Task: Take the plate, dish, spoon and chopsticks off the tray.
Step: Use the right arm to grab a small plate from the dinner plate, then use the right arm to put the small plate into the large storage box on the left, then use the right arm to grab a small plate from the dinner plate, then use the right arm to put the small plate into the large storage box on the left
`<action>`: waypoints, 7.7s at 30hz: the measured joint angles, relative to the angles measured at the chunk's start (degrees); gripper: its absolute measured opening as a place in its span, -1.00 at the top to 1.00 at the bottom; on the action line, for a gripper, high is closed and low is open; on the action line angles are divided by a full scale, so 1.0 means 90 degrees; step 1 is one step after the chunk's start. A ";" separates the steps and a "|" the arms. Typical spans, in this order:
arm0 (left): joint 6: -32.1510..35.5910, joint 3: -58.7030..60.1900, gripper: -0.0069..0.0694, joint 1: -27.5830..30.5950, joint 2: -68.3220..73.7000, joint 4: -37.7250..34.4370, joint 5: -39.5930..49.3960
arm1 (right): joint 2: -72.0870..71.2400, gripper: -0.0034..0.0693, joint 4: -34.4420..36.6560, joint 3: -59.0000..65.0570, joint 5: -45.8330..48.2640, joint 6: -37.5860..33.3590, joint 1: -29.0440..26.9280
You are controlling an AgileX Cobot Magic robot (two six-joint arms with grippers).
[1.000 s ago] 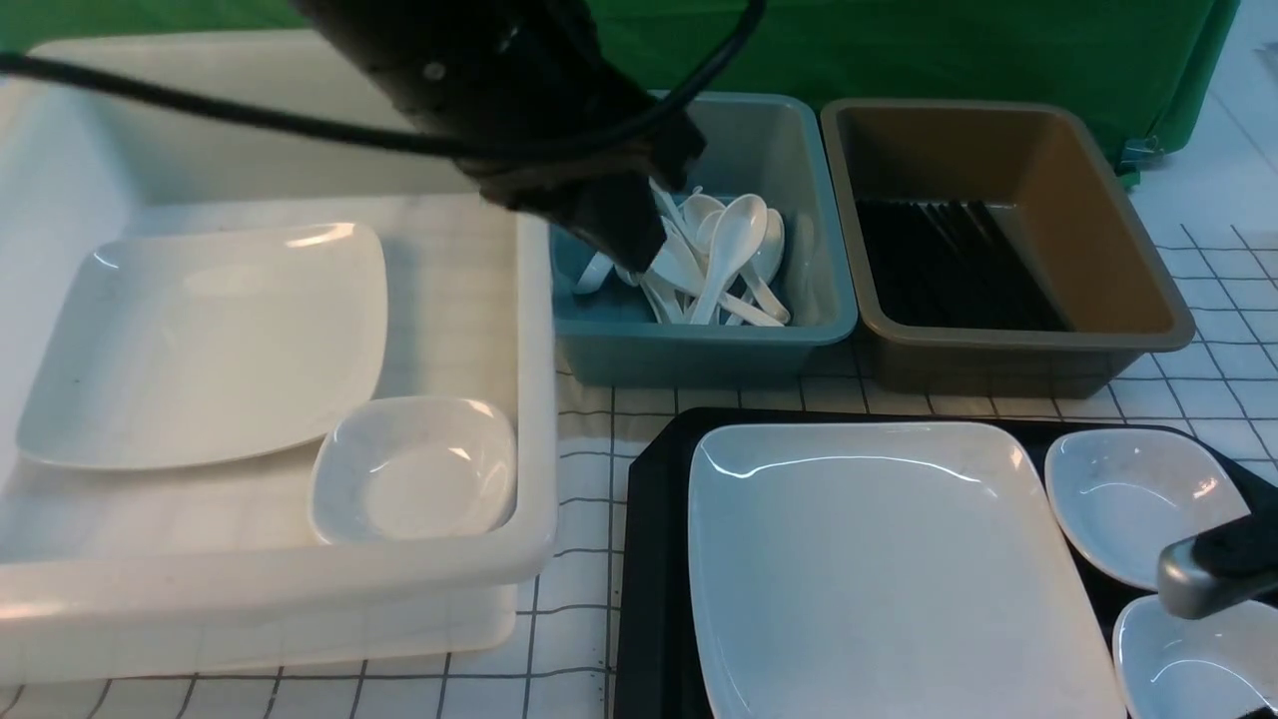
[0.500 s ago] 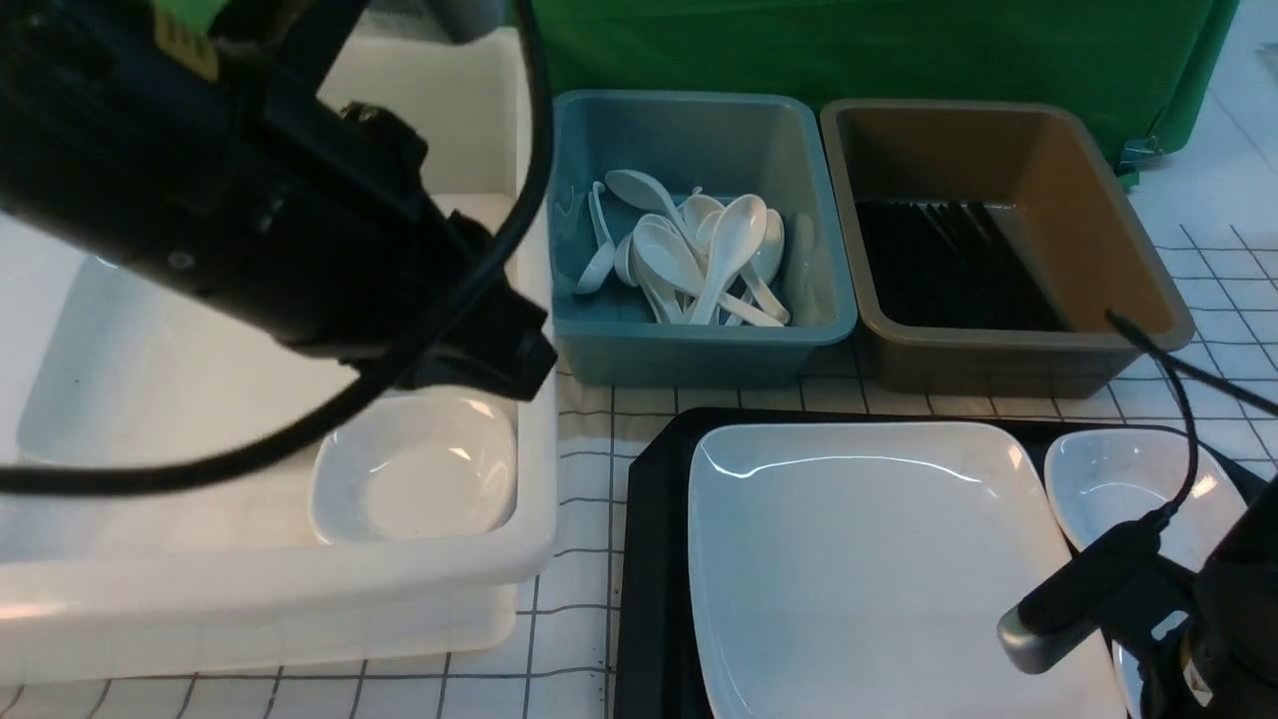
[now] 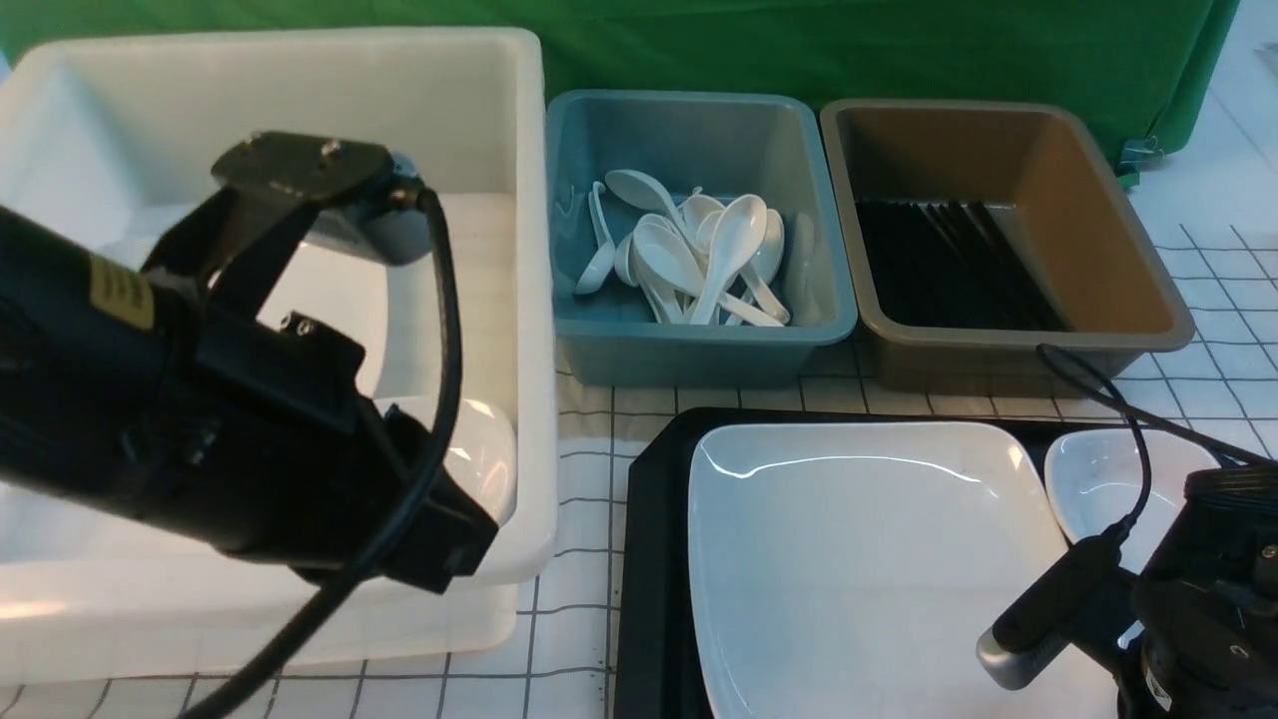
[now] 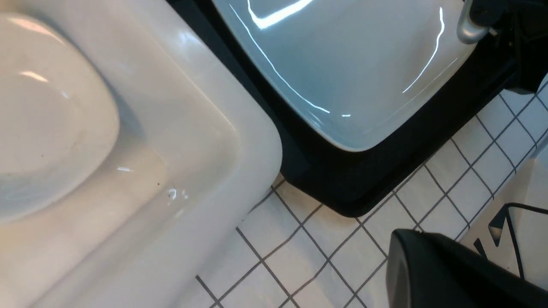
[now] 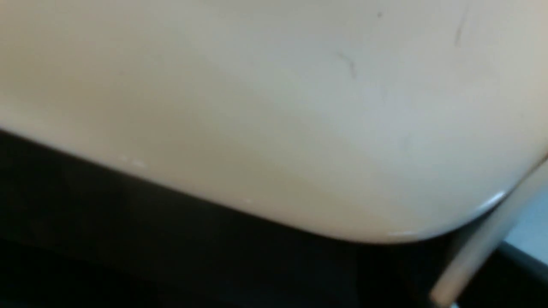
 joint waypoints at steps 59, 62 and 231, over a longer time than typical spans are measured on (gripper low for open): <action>0.1221 0.0073 0.80 0.7375 -0.0649 -0.2214 0.0835 | 0.2518 0.79 0.3743 -0.8134 0.0448 -0.6532 0.2454; 0.1227 0.0073 0.80 0.7353 -0.0649 -0.2257 0.0862 | 0.3055 0.79 0.3123 -0.8328 0.0261 -0.6721 0.2597; 0.0378 0.0073 0.80 0.6195 -0.0576 -0.0779 -0.0182 | 0.2584 0.81 0.0771 -0.7940 0.0312 -0.3530 0.3115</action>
